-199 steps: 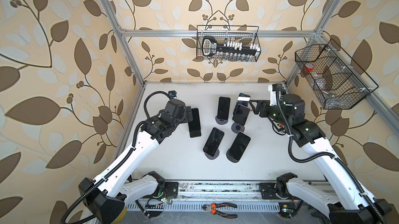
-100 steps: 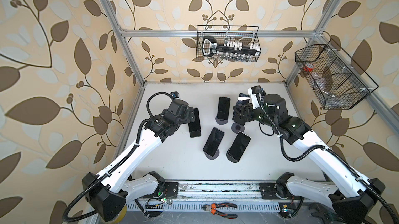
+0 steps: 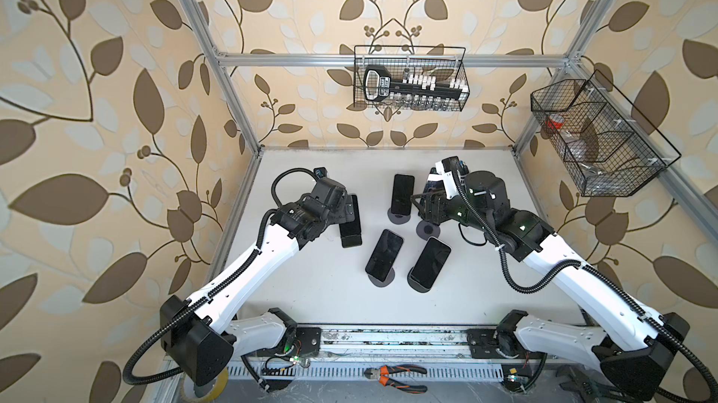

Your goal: Remove the phone from the phone stand

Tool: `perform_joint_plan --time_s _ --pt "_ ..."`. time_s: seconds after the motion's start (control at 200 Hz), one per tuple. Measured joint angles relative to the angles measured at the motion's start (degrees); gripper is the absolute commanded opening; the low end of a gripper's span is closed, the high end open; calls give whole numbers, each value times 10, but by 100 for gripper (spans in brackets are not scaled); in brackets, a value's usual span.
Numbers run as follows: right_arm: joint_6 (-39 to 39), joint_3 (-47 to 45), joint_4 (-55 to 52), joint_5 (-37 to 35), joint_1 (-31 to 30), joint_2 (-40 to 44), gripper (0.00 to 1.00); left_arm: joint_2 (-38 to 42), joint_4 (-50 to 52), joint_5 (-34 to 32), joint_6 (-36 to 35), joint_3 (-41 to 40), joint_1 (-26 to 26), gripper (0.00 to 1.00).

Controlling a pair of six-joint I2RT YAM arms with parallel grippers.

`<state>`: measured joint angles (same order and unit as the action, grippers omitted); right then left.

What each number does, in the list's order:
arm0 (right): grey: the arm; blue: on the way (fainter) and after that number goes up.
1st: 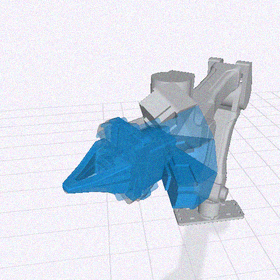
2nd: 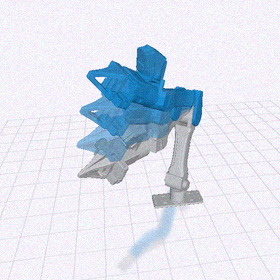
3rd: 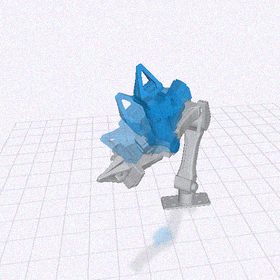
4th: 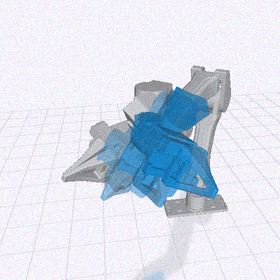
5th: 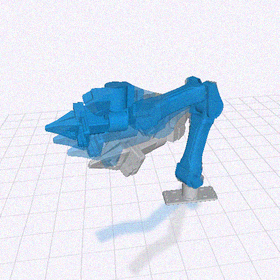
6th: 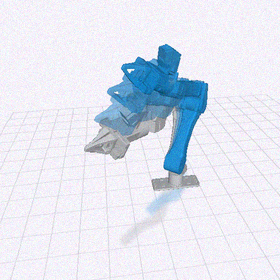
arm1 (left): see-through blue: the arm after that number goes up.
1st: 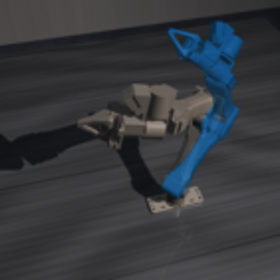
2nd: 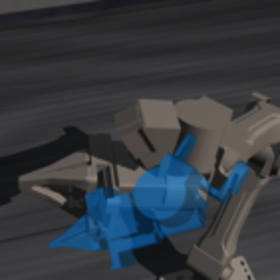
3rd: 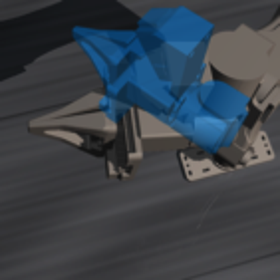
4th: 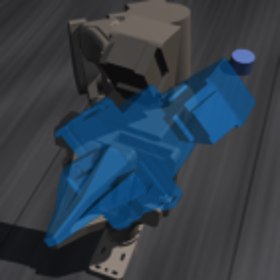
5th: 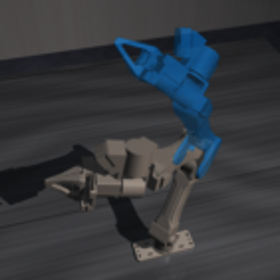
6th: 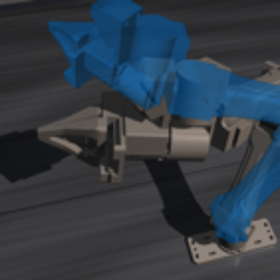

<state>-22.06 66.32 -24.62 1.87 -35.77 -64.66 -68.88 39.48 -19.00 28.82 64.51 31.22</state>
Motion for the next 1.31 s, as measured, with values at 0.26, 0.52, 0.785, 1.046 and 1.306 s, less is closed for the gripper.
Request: perform_joint_plan --time_s 0.26,0.52,0.785,1.046,1.306 --pt "-11 -5 13 4 -12 0 73 -29 -1 1 14 0 0 96" --pt "-15 -13 28 13 -15 -11 73 -53 -18 0 17 -2 13 97" --pt "-15 -16 34 13 -15 -12 74 -104 -24 -8 16 -2 22 98" --pt "-13 -40 38 9 -15 -6 75 -128 -37 -16 17 -1 24 98" --pt "-5 -41 39 0 -15 0 75 -168 -49 -29 23 7 33 97"
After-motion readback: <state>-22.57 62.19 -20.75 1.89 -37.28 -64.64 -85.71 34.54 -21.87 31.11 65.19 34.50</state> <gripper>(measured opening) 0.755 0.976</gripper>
